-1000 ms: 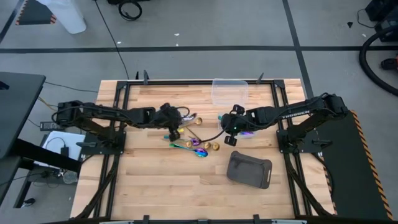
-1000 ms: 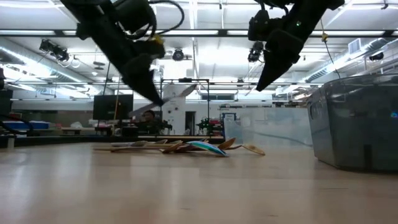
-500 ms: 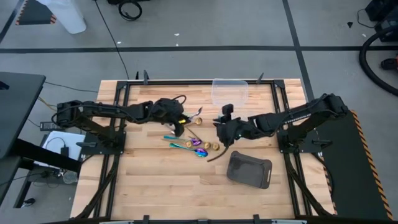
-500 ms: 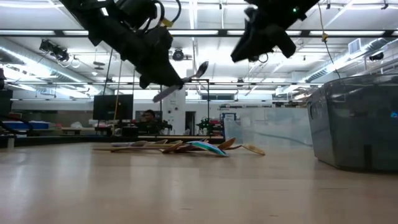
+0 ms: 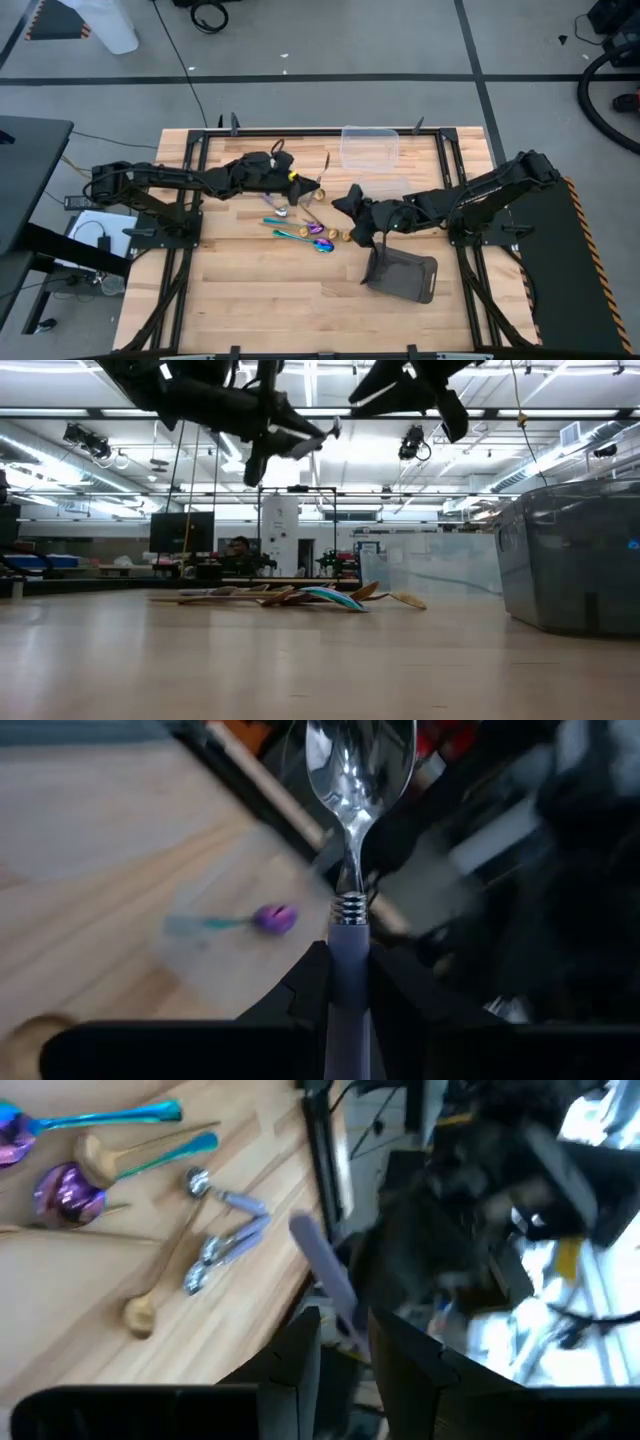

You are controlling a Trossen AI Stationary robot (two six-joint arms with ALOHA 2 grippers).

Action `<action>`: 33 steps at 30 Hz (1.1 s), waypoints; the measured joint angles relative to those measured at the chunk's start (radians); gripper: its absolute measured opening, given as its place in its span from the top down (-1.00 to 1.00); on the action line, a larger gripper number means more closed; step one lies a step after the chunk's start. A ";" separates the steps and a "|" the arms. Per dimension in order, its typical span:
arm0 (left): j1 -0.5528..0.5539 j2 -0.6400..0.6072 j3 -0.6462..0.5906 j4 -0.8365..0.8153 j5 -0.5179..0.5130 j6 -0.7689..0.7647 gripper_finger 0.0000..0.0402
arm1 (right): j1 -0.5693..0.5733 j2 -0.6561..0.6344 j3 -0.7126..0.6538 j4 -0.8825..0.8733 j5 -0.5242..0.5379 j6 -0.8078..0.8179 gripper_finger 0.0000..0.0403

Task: Sort silverware by color (type)
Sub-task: Put the violet spoon into the top transparent bin

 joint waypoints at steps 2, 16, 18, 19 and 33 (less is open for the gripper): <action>0.000 0.000 0.000 0.062 -0.008 -0.039 0.69 | 0.003 0.019 0.000 0.026 0.004 -0.072 0.51; 0.000 -0.001 0.000 0.154 -0.031 -0.124 0.68 | -0.013 0.199 0.000 0.396 0.139 -0.520 0.45; 0.000 -0.001 0.000 0.150 -0.029 -0.125 0.68 | -0.023 0.200 0.000 0.392 0.140 -0.508 0.40; 0.000 -0.001 0.000 0.148 -0.028 -0.125 0.68 | -0.027 0.200 0.000 0.399 0.144 -0.510 0.37; -0.007 -0.001 0.000 0.150 -0.028 -0.150 0.68 | -0.079 0.199 0.000 0.450 0.093 -0.666 0.20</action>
